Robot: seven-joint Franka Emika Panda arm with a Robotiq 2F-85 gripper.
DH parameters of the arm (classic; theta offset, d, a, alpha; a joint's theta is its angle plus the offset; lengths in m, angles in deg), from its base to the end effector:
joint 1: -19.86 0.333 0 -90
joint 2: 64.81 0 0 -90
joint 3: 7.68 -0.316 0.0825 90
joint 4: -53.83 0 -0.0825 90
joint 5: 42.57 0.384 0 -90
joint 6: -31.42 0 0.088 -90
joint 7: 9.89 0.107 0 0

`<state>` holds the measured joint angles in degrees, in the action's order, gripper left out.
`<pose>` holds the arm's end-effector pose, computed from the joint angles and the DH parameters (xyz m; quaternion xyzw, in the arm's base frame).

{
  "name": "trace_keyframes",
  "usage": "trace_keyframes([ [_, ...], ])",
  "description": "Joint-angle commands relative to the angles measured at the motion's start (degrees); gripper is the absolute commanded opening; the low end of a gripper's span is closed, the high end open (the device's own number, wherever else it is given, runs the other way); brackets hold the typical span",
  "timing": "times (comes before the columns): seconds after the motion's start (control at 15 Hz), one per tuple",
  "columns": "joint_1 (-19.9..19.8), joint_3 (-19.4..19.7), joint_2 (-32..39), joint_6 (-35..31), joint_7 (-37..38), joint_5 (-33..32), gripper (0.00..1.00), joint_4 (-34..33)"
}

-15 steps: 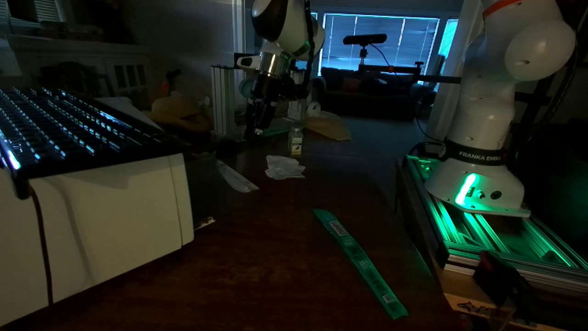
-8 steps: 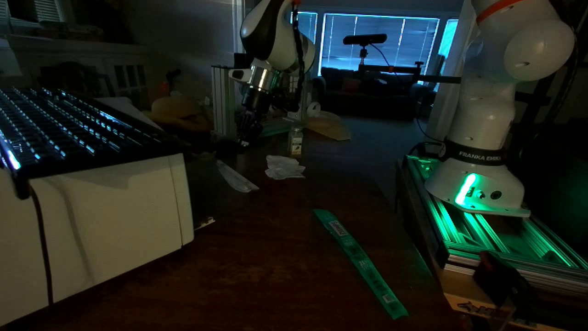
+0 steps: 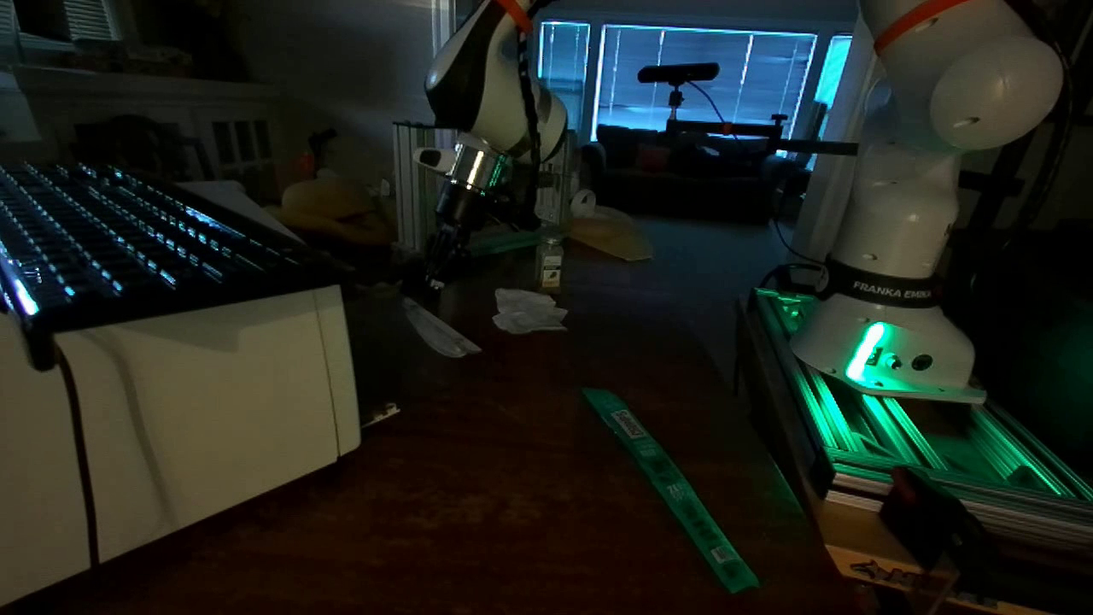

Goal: Close the oven door.

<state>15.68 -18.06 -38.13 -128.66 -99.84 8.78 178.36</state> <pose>0.5620 0.0262 0.1823 -0.8938 -0.3889 -0.1876 0.1214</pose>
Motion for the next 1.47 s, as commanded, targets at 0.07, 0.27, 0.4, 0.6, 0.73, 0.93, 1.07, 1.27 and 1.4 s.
trace_keyframes([
  [0.07, -3.2, -3.8, 3.7, -2.4, -7.2, 6.4, 0.00, -3.1],
  [0.27, -4.4, -4.8, 4.8, -2.4, -10.0, 8.5, 0.00, -3.9],
  [0.4, -5.5, -5.8, 5.5, -2.5, -12.3, 10.6, 0.00, -4.4],
  [0.6, -7.1, -7.3, 5.6, -2.1, -15.5, 14.0, 0.00, -4.8],
  [0.73, -8.2, -8.3, 5.4, -1.5, -17.5, 16.3, 0.00, -4.9],
  [0.93, -9.8, -9.8, 4.3, -0.7, -20.3, 19.7, 0.00, -4.5],
  [1.07, -11.1, -10.9, 3.2, 0.0, -22.2, 22.3, 0.00, -4.0],
  [1.27, -12.9, -12.8, 1.3, 1.1, -24.6, 26.0, 0.00, -3.5],
  [1.4, -13.9, -14.1, -0.2, 1.9, -26.0, 28.1, 0.00, -3.1],
])
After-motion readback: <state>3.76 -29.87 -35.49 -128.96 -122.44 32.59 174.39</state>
